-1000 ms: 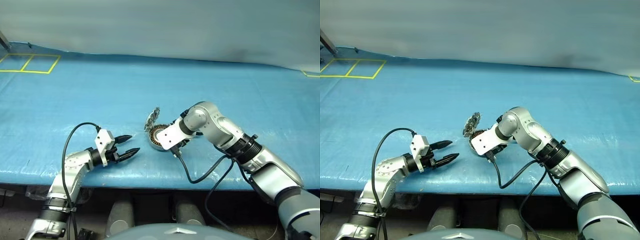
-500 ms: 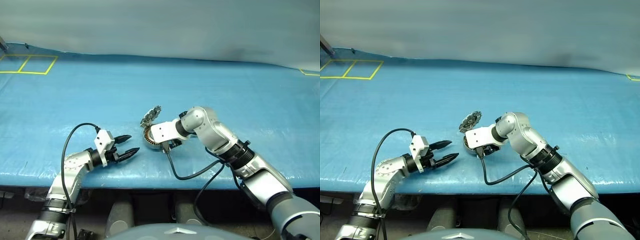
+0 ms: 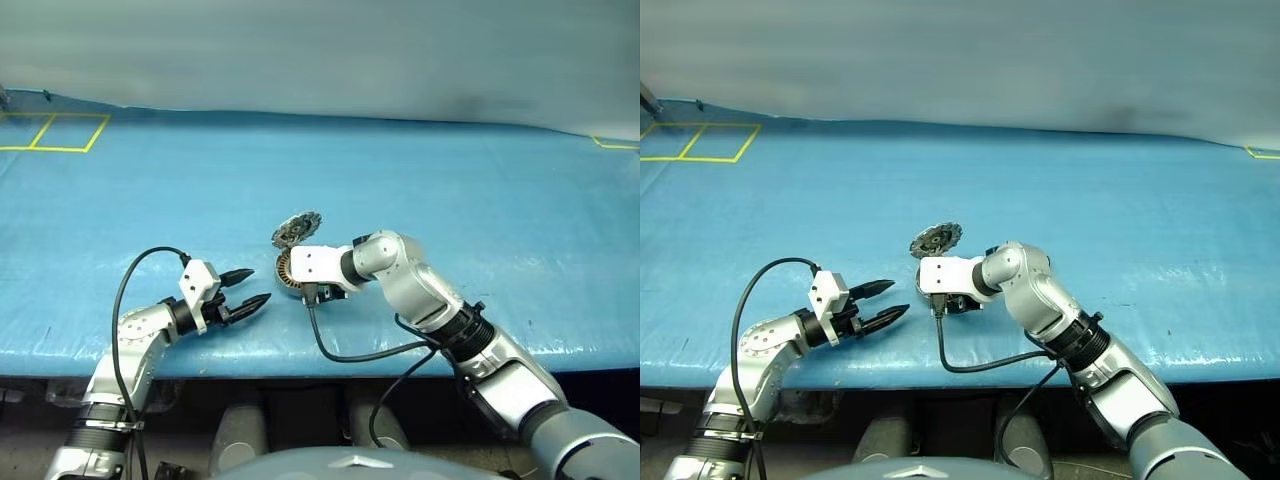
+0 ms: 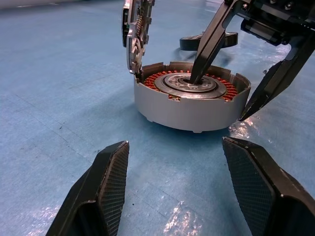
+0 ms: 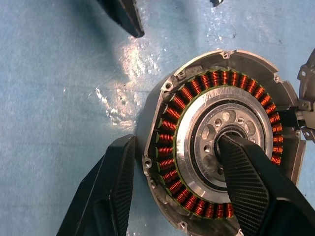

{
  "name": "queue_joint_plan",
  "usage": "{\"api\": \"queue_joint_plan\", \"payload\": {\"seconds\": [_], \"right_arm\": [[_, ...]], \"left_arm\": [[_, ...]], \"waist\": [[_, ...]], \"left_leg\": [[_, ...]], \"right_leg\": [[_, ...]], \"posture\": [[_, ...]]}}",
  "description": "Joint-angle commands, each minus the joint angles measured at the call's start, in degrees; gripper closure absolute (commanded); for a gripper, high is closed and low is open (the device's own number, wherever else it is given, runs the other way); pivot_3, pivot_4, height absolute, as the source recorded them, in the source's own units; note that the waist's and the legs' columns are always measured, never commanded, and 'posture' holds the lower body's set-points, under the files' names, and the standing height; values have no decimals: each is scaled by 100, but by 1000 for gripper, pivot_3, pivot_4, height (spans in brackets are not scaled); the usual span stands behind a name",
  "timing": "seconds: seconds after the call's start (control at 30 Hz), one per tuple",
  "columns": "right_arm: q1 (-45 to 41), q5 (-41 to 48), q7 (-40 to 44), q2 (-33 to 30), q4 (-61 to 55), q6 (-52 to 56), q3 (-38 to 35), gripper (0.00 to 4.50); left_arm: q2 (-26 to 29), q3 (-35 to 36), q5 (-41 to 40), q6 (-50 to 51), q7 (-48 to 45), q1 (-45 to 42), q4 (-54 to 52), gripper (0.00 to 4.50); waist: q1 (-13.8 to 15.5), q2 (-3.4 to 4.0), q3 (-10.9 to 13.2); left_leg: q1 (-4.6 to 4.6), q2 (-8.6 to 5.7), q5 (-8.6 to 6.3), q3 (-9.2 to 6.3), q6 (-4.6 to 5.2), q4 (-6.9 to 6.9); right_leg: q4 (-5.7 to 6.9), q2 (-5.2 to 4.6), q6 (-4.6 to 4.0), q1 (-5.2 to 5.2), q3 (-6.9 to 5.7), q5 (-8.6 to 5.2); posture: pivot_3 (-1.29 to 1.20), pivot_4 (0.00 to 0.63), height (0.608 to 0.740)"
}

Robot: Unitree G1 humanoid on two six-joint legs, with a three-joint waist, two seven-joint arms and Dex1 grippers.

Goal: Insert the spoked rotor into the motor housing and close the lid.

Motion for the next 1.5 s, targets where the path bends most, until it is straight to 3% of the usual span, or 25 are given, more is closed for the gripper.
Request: {"api": "queue_joint_plan", "payload": {"seconds": [0.03,0.2,0.43,0.83,1.07,1.5], "right_arm": [[159,401,-49,315,-196,619,-14,2121],[335,603,-251,461,-500,1177,8,2121],[458,520,-370,121,-878,1098,464,2121],[436,631,-880,323,-467,1159,529,2121],[366,845,-1133,495,-707,1144,286,74],[74,1640,-1536,553,-1566,1601,-393,74]], "left_arm": [[66,78,-27,-18,9,-25,-251,1221],[79,82,-27,-13,17,-28,-252,1221],[92,77,-29,-8,41,-15,-260,1221],[118,107,-49,8,127,69,-345,1221],[130,144,-48,39,158,101,-390,1221],[142,96,-33,131,109,27,-405,1221]], "waist": [[-2,0,-1],[0,1,-2],[4,2,-2],[-17,0,-15],[-9,4,-13],[65,9,-8]], "left_leg": [[1,4,0,0,0,0],[-1,14,0,0,-1,-10],[-2,14,-2,0,-3,-15],[14,23,-3,1,-4,-14],[47,28,-9,8,-15,-15],[-34,27,-13,9,-21,-18]], "right_leg": [[0,4,-1,0,0,1],[-1,14,-10,-7,-1,-1],[-7,14,-13,-7,-2,-4],[-7,17,-13,-9,-6,-4],[-9,5,-17,-3,-16,-3],[-23,0,-44,-34,-32,14]], "posture": [[0,150,740],[0,150,740],[0,150,740],[0,150,740],[0,150,740],[0,150,740]]}}
